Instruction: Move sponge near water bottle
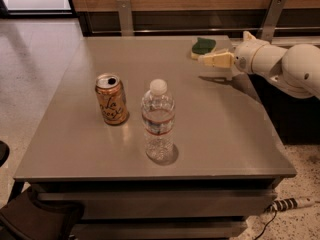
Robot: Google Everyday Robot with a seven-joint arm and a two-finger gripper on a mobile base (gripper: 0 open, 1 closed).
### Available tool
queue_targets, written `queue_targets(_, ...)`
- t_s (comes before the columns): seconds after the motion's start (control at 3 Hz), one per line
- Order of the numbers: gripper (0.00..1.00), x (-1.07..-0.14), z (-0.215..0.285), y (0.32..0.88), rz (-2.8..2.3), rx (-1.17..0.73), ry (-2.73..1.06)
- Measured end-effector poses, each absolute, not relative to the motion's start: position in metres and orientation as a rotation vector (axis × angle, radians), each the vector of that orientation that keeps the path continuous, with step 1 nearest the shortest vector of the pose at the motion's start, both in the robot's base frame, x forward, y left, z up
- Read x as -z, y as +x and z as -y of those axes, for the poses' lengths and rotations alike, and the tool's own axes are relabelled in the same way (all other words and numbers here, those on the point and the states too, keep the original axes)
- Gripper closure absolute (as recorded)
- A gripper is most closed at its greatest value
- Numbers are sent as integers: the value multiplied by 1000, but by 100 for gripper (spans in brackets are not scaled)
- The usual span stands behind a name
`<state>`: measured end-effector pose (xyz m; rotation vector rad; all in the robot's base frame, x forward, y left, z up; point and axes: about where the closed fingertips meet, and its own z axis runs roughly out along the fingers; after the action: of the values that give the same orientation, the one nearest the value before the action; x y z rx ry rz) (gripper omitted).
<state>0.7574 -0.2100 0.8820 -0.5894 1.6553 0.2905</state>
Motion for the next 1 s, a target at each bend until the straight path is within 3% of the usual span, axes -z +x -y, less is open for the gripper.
queue_targets(1.0, 0, -840, 218, 796, -1631, -475, -575)
